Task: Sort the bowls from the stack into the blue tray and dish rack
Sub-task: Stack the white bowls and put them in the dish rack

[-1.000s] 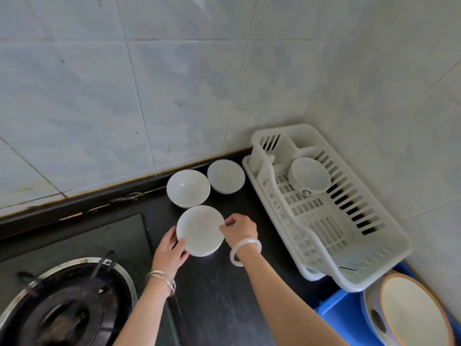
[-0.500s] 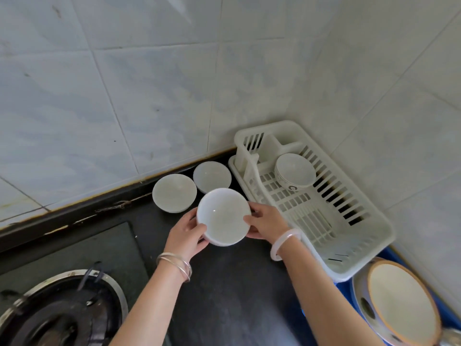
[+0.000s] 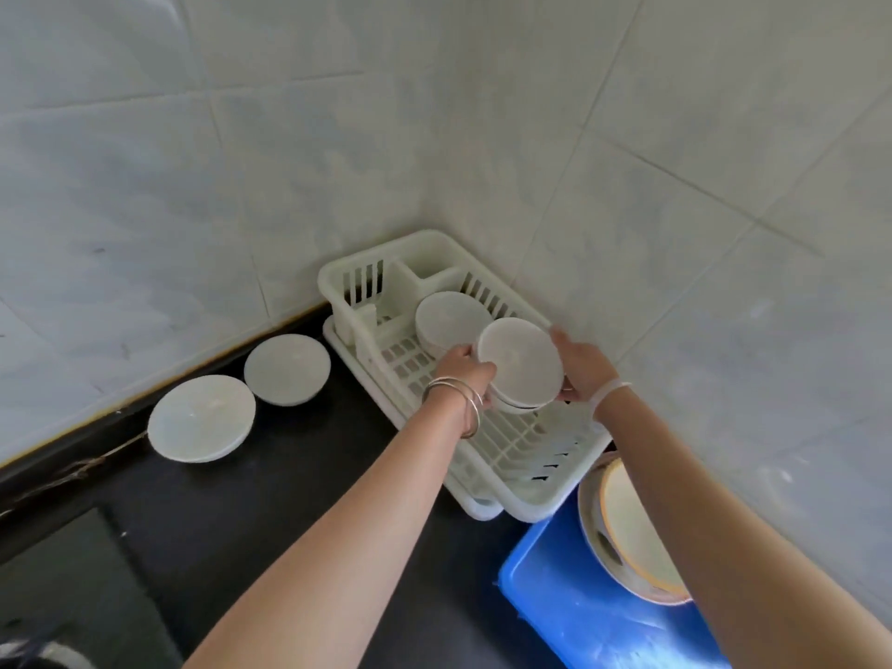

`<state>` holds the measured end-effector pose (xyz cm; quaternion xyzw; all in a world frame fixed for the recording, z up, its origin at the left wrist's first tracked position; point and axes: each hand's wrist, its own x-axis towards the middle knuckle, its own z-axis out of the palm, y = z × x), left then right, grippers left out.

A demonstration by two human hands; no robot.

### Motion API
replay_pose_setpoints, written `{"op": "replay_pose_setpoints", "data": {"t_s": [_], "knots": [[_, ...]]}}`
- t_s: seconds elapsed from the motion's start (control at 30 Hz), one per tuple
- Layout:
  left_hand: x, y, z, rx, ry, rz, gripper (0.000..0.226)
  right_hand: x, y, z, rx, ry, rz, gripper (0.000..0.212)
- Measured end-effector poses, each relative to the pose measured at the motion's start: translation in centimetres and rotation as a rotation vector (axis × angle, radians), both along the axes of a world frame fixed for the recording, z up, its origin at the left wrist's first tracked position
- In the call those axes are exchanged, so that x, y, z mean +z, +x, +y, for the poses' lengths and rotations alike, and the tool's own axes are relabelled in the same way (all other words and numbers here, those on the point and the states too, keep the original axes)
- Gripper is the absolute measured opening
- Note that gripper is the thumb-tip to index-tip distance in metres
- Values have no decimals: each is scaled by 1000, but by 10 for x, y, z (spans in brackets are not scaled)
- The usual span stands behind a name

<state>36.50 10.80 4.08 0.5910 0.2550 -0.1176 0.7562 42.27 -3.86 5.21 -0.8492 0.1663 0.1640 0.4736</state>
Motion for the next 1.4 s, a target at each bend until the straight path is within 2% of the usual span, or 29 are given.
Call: {"op": "replay_pose_setpoints", "data": {"t_s": [0.1, 0.23, 0.37, 0.53, 0.7, 0.87, 0.93, 1.1, 1.17, 1.27, 1.33, 1.4], "knots": [[-21, 19, -23, -76, 85, 81, 42, -19, 12, -20, 9, -81, 55, 63], [-43, 34, -41, -168, 171, 207, 45, -35, 18, -30, 99, -221, 78, 73], [-55, 40, -47, -195, 172, 287, 47, -47, 21, -36, 283, -356, 58, 63], [-63, 45, -46, -249, 247, 265, 48, -51, 21, -39, 351, -421, 70, 57], [-63, 45, -42, -294, 208, 256, 48, -54, 23, -39, 370, -598, 31, 56], [-59, 49, -37, -337, 397, 127, 38, -55, 12, -40, 417, -710, -30, 56], [-57, 49, -33, -372, 386, 111, 37, -53, 9, -39, 455, -738, -26, 56], [-48, 40, -20, -382, 296, 79, 27, -37, 5, -37, 405, -634, -29, 51], [-37, 32, -10, -353, 235, 53, 10, -26, -2, -31, 375, -580, -104, 48], [-32, 12, 22, -253, 188, -63, 11, -6, -22, -2, 356, -422, -223, 44], [-33, -1, 40, -176, 170, -116, 34, 5, -38, 16, 351, -285, -259, 41], [-34, -22, 70, -30, 163, -140, 40, 11, -57, 47, 390, -174, -278, 40]]}}
